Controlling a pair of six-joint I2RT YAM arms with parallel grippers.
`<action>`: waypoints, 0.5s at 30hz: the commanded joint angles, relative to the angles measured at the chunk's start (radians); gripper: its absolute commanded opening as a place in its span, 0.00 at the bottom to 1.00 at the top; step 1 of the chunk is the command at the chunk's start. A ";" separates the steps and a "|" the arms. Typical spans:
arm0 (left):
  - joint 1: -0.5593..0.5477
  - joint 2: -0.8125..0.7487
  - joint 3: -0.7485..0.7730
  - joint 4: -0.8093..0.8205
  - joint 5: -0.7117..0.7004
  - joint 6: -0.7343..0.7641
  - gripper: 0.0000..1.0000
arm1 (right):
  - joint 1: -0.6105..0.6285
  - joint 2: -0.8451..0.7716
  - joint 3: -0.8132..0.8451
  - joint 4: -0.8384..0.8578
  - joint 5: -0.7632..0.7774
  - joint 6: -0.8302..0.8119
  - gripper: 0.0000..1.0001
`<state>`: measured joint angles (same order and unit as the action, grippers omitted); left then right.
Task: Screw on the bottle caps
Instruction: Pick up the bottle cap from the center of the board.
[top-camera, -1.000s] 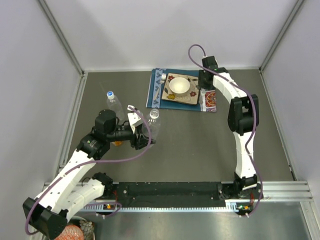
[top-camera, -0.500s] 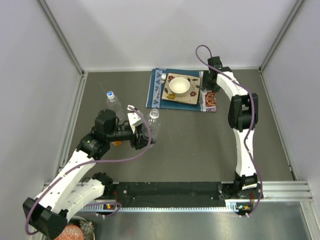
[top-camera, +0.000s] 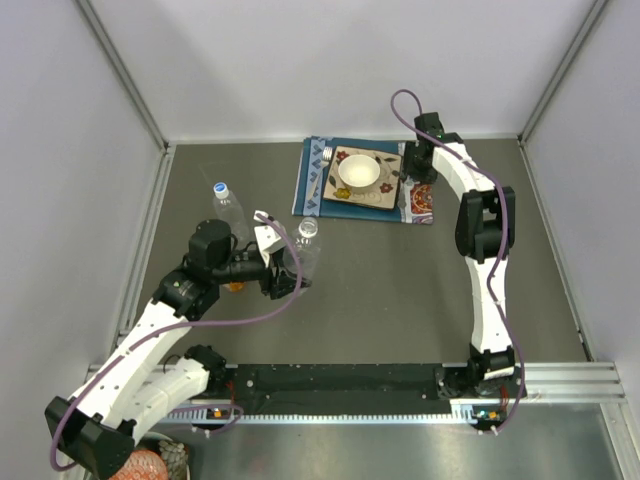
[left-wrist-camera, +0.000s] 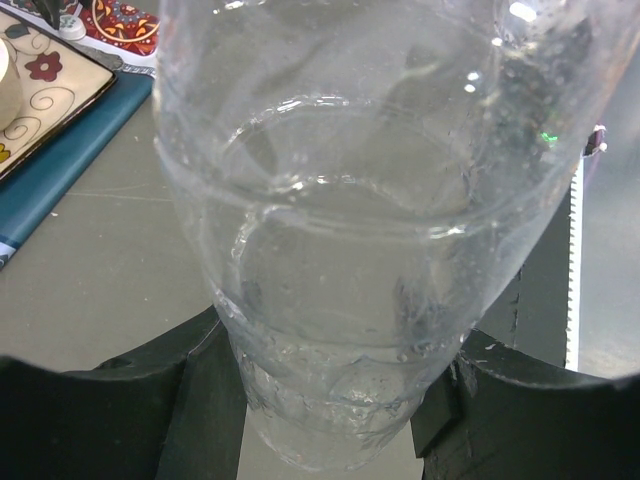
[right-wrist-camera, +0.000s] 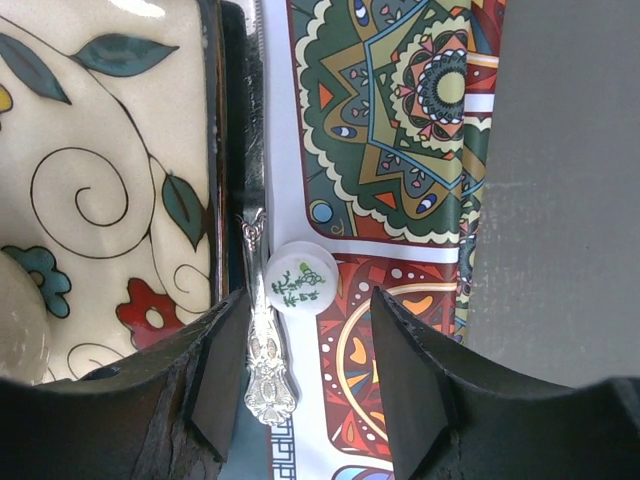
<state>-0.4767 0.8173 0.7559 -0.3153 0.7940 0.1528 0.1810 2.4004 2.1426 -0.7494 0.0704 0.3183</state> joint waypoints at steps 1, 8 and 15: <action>0.001 -0.020 0.033 0.051 -0.001 0.013 0.01 | 0.003 0.022 0.048 -0.011 -0.017 0.008 0.50; 0.000 -0.023 0.039 0.048 -0.004 0.011 0.01 | 0.012 0.048 0.062 -0.048 0.012 -0.005 0.45; 0.000 -0.026 0.042 0.050 -0.004 0.005 0.01 | 0.026 0.057 0.076 -0.059 0.031 -0.007 0.45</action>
<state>-0.4767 0.8131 0.7555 -0.3157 0.7910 0.1524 0.1913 2.4363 2.1754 -0.7868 0.0753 0.3145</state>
